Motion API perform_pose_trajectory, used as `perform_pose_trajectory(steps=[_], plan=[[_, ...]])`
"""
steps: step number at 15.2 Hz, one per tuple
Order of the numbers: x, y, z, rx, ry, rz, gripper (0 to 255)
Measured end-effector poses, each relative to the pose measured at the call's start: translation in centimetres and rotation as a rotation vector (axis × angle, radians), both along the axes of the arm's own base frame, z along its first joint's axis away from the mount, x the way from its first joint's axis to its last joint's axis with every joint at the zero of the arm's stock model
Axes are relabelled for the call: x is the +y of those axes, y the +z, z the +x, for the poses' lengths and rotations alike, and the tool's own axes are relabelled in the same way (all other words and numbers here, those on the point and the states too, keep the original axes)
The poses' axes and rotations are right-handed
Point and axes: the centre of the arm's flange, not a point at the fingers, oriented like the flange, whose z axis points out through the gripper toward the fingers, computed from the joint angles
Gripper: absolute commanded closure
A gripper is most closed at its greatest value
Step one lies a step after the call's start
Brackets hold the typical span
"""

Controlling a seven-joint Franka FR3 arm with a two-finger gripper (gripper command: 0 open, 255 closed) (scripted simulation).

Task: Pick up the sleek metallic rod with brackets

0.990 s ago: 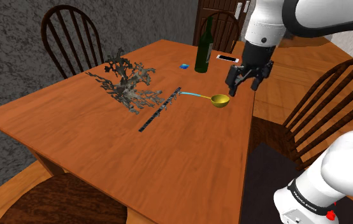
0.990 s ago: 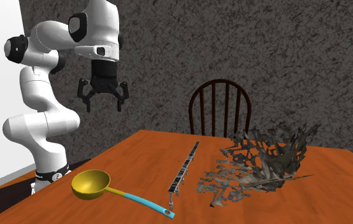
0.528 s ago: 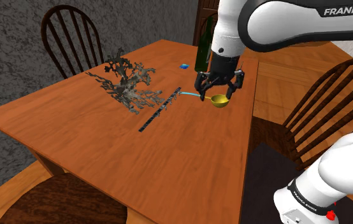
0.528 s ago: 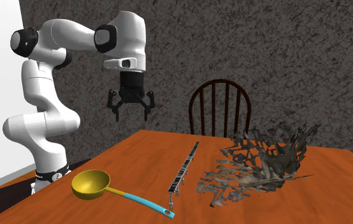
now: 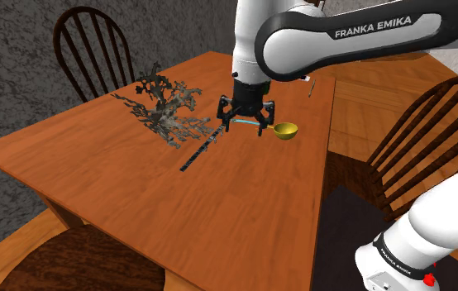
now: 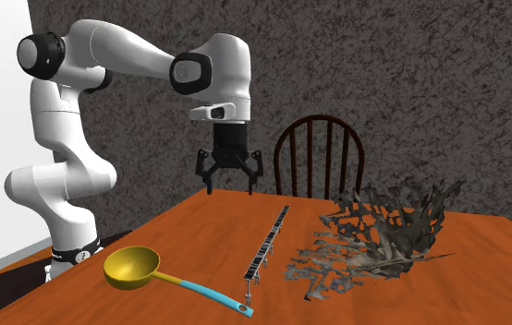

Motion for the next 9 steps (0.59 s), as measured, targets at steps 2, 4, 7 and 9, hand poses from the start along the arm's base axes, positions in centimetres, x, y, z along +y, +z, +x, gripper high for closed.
perform_pose_trajectory(steps=[2,4,7,9], plan=[[1.0,-1.0,2.6,-0.007,-0.07,0.006,0],[1.8,-2.1,4.8,-0.013,-0.141,0.013,0],[2.8,-3.3,8.3,-0.024,-0.25,0.023,0],[2.8,-4.0,9.8,-0.028,-0.294,0.025,0]])
